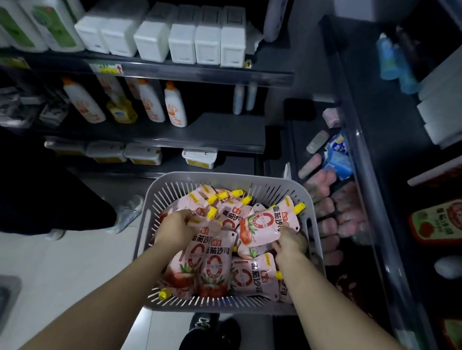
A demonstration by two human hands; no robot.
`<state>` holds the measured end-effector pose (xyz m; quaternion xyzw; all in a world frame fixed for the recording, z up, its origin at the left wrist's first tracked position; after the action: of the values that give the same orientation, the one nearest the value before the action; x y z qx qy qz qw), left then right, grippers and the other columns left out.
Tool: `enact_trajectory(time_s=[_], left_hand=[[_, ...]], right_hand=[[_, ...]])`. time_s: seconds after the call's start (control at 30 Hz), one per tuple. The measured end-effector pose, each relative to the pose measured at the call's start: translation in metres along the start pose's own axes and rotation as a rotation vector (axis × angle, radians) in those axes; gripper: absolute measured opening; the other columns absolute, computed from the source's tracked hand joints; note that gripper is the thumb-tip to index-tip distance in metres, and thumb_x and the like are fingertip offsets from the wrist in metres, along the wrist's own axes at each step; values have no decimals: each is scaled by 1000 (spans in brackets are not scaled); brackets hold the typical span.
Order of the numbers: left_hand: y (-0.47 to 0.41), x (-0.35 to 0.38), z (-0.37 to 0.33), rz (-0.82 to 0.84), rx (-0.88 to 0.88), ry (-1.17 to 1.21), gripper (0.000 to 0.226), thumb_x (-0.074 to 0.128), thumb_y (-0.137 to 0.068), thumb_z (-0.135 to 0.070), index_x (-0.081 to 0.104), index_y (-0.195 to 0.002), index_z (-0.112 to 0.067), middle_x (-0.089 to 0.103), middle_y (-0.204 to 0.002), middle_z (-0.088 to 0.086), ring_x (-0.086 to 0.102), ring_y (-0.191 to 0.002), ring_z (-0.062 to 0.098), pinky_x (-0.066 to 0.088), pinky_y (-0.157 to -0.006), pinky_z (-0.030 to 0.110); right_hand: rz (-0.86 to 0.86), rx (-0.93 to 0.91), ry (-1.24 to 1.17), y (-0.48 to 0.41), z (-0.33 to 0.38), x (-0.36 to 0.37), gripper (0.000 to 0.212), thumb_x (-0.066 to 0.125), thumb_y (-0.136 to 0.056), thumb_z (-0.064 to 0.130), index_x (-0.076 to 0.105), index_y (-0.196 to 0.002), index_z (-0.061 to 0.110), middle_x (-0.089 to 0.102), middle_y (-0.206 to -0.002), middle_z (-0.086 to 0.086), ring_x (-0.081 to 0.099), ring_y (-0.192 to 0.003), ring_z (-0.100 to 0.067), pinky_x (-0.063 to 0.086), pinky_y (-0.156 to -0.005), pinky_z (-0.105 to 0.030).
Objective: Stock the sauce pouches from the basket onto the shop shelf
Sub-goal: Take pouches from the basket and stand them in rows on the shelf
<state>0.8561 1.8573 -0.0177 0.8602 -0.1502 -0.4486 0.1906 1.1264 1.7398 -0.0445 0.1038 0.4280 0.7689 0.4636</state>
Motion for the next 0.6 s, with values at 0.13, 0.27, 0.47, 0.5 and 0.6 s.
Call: enact_trajectory(time_s=[0.13,0.27,0.47,0.5,0.6], left_hand=[[7,-9,-1,11,19,190,12,74,-79,-17,68,-85,-8,68,-77,6,65,-75,23,49,-62,32],[24,-21,-21,28,44,474,14,73,-79,-5,63,-71,-8,67,-63,2,63,-62,17,49,-55,29],[56,-40,-66,88,117,777,9,69,-82,1,69,-86,-7,74,-70,-2,70,-65,10,53,-56,19],[61,-43,-73,105,128,809,11,68,-83,1,69,-88,-8,75,-72,-1,71,-67,10,54,-57,19],[75,-52,-92,142,171,859,11,65,-85,1,70,-92,-5,76,-79,6,72,-69,13,55,-57,20]], right_hand=[[11,-235,100,15,18,4,11,61,-92,19,69,-93,11,67,-86,-5,60,-78,-23,48,-75,-31],[41,-451,127,43,37,-1,10,65,-90,22,72,-88,16,67,-76,5,64,-77,-18,53,-77,-32],[102,-624,40,84,65,-28,21,66,-89,18,67,-69,24,70,-72,9,66,-69,-12,55,-70,-32],[99,-643,26,90,68,-34,19,67,-89,18,67,-70,25,71,-74,8,67,-72,-13,56,-71,-32],[74,-703,9,108,78,-52,13,68,-88,19,70,-75,24,73,-79,6,69,-80,-17,56,-74,-34]])
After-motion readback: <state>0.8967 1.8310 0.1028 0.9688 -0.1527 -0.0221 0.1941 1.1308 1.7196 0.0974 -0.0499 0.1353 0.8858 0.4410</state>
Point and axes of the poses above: each hand's wrist, its own y-axis away from the middle knuckle, its own x-axis out of the palm, z = x × y, the point moved 8 cm from there along -y, towards the middle knuckle
